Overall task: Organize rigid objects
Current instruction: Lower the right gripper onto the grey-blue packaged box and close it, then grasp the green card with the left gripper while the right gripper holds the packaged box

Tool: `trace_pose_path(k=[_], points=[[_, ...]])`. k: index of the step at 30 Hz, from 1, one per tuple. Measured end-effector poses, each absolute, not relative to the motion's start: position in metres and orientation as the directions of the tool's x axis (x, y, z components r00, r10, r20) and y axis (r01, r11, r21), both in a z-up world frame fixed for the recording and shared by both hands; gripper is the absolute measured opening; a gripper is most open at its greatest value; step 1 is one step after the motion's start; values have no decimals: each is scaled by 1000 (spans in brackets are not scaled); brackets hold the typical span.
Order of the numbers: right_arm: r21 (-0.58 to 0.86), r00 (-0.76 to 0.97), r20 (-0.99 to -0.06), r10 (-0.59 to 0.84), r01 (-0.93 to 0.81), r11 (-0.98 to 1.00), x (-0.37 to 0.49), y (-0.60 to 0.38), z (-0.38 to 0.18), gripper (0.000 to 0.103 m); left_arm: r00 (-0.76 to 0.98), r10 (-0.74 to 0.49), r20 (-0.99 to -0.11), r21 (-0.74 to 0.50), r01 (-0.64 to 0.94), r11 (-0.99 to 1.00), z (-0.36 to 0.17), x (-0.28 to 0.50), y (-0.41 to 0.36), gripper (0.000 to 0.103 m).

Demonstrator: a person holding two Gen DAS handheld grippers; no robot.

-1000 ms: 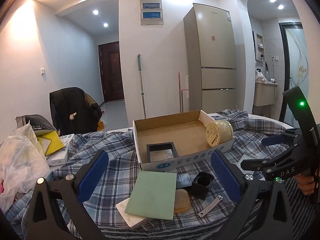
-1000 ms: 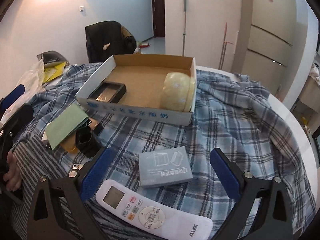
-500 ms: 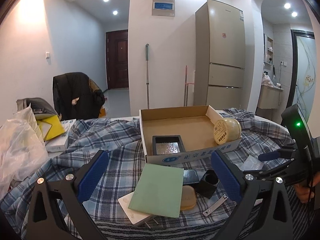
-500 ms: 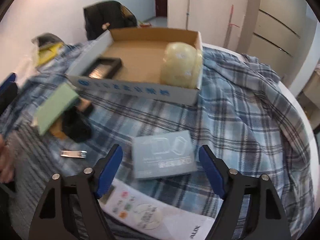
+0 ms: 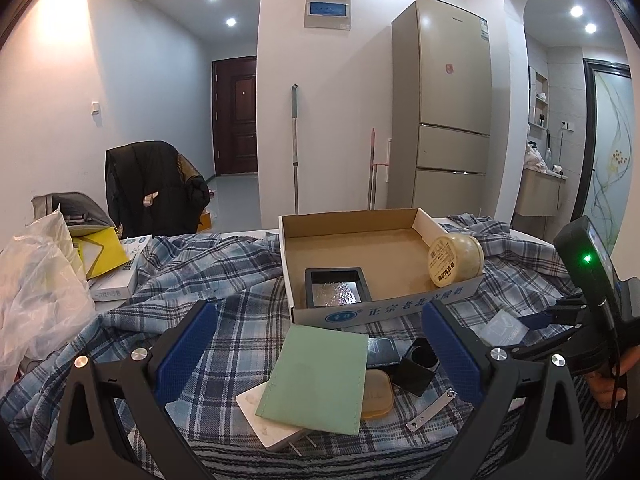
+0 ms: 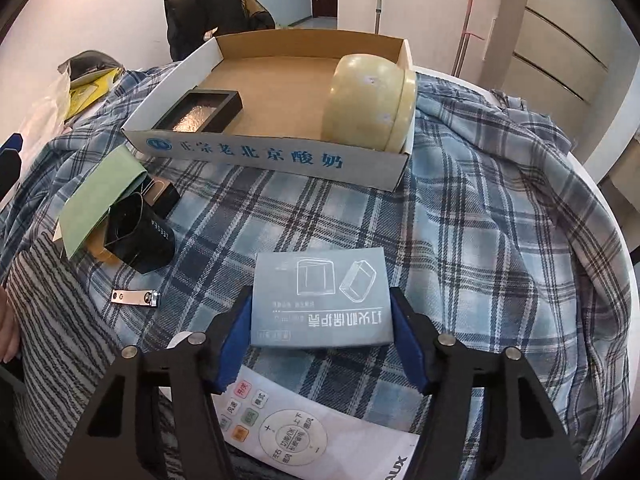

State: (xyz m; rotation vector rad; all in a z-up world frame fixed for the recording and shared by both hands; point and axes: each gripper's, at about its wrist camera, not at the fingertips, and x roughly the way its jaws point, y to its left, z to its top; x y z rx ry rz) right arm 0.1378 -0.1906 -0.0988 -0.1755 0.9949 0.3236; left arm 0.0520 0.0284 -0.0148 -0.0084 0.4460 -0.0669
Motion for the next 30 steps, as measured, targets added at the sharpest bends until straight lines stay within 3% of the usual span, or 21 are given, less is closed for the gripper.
trace_pose_path(k=[7, 9, 12, 18, 30], points=[[23, 705, -671, 230, -290, 957, 110, -206, -52, 63, 880, -36, -474, -47, 16, 999, -20, 61, 36, 103], [68, 698, -668, 260, -290, 955, 108, -208, -50, 63, 869, -50, -492, -68, 18, 998, -22, 64, 40, 101], [95, 674, -676, 297, -320, 943, 107, -203, -52, 63, 850, -80, -521, -61, 57, 997, -23, 70, 41, 91], [38, 667, -684, 296, -373, 927, 97, -182, -59, 63, 779, -188, -598, -37, 208, 978, -30, 83, 39, 91], [33, 640, -710, 293, -385, 923, 100, -179, -68, 63, 653, -132, -746, 21, 221, 975, -64, 102, 25, 91]])
